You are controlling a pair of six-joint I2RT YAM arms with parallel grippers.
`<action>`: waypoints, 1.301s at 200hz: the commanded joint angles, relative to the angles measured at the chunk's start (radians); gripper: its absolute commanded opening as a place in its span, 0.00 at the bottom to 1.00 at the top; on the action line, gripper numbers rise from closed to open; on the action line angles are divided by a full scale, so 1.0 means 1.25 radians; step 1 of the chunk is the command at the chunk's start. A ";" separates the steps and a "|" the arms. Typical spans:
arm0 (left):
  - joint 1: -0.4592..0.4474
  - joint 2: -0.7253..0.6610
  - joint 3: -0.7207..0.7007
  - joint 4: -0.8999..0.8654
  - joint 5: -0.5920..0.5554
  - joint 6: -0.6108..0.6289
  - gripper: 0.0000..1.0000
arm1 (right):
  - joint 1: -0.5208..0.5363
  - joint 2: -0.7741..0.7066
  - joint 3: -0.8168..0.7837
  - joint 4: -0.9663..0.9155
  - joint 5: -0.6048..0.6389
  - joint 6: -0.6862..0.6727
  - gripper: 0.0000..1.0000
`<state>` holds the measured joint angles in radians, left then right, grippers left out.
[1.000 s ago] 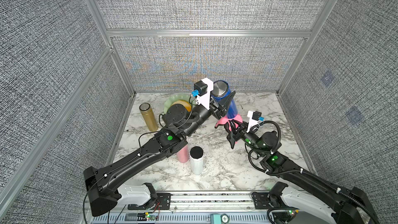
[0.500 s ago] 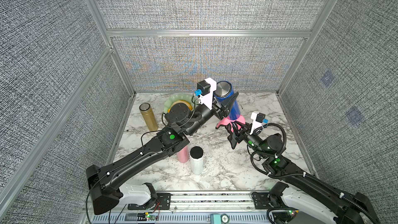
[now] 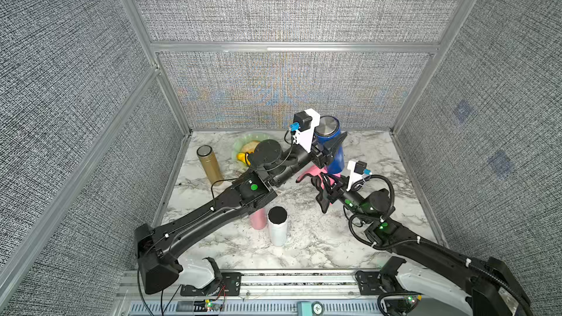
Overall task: Wipe the surface of the thermos
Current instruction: Wipe the dirt from the surface of the thermos.
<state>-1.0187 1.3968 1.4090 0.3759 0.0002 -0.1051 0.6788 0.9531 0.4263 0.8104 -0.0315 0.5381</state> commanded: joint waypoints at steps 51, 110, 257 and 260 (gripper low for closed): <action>0.002 0.012 0.010 0.032 -0.022 0.028 0.00 | -0.005 0.004 0.016 0.020 -0.036 -0.004 0.00; 0.001 0.026 0.022 0.020 -0.022 0.030 0.00 | -0.056 -0.077 -0.031 0.025 -0.027 0.028 0.00; 0.193 -0.180 -0.178 0.046 -0.429 0.258 0.00 | -0.136 -0.208 -0.122 -0.266 0.495 -0.209 0.00; 0.204 -0.186 -0.187 0.041 -0.434 0.263 0.00 | -0.141 -0.204 -0.121 -0.267 0.502 -0.210 0.00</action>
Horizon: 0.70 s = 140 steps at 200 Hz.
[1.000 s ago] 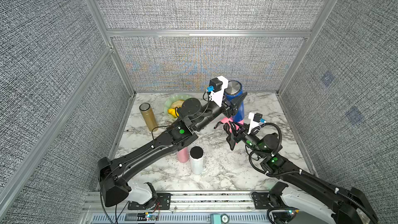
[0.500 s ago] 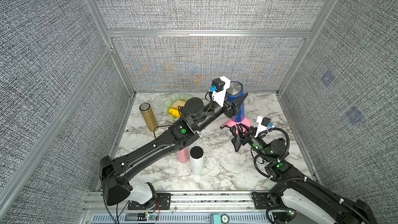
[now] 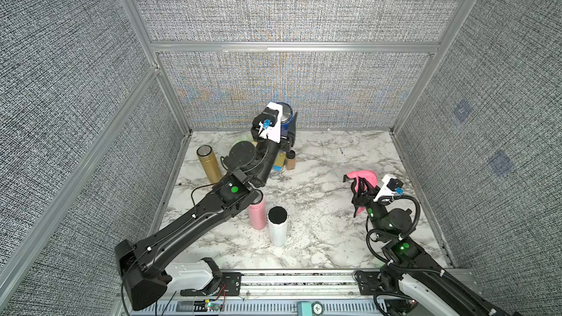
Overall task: Wipe the surface of the thermos
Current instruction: Wipe the dirt from the surface of the thermos, then place the thermos at the center of the board.
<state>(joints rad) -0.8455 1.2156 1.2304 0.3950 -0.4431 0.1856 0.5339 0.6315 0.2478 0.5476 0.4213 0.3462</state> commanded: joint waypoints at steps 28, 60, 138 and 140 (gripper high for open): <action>0.179 -0.133 -0.195 0.047 -0.130 0.016 0.00 | -0.079 0.160 0.015 -0.037 0.191 -0.042 0.00; 0.286 -0.161 -0.317 0.063 -0.132 -0.045 0.00 | -0.139 0.296 0.037 -0.018 0.189 0.024 0.00; 0.362 -0.055 -0.466 0.236 -0.050 -0.162 0.00 | -0.152 0.380 0.056 -0.007 0.151 0.040 0.00; 0.364 -0.051 -0.466 0.237 -0.048 -0.165 0.00 | -0.153 0.380 0.056 -0.007 0.149 0.039 0.00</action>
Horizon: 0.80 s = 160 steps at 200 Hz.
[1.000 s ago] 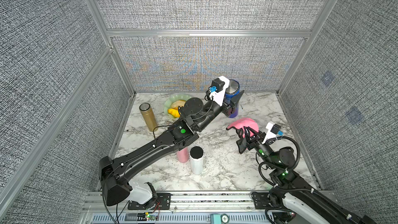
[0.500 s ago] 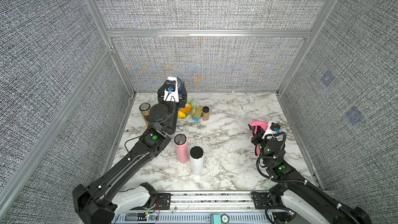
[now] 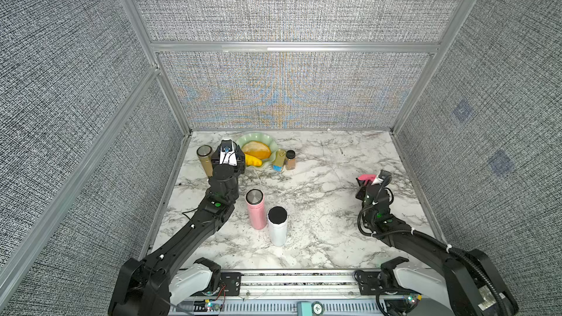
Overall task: Wipe the surface of the thermos
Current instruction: Place the thermos at the center of the board.
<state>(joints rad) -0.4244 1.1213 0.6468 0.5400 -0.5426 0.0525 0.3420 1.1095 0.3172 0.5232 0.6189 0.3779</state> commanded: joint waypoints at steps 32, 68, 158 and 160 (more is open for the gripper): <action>0.044 0.031 -0.048 0.203 0.039 -0.076 0.00 | 0.001 0.017 0.019 -0.005 -0.014 0.014 0.00; 0.064 0.061 -0.074 0.242 0.079 -0.101 0.00 | 0.001 0.025 0.029 -0.016 -0.015 0.015 0.00; 0.083 0.194 -0.144 0.461 0.097 -0.059 0.00 | 0.001 0.027 0.034 -0.026 -0.020 0.012 0.00; 0.084 0.197 -0.144 0.466 0.098 -0.058 0.00 | 0.001 0.026 0.034 -0.025 -0.021 0.012 0.00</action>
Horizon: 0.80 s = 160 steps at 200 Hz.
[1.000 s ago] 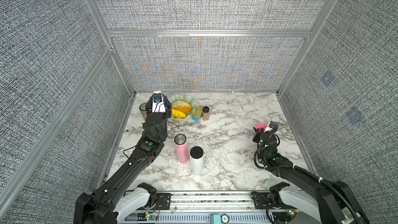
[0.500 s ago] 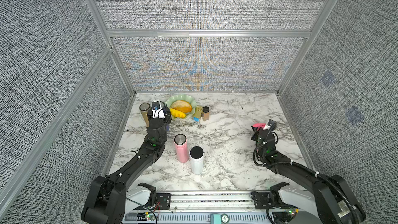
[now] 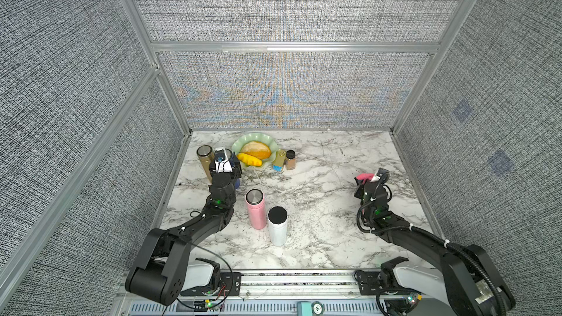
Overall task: Wipe the surface of the thermos
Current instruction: Place the thermos at the center of the board.
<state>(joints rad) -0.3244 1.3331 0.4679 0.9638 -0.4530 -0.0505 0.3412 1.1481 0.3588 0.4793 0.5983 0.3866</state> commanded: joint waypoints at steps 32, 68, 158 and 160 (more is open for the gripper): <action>0.012 0.089 0.004 0.173 0.005 0.034 0.00 | 0.001 -0.001 0.006 0.004 -0.001 0.006 0.00; 0.014 0.131 0.023 0.166 -0.015 0.052 0.00 | 0.002 -0.004 0.003 0.002 0.010 0.012 0.00; 0.014 0.079 0.048 0.044 -0.025 0.008 0.00 | 0.002 0.010 0.018 -0.014 0.013 0.014 0.00; 0.014 0.078 0.053 0.033 -0.026 0.007 0.00 | 0.002 0.009 0.019 -0.014 0.012 0.013 0.00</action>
<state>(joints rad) -0.3069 1.4590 0.4911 1.0645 -0.4721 -0.0162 0.3416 1.1545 0.3687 0.4614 0.6014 0.3943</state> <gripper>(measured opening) 0.665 0.103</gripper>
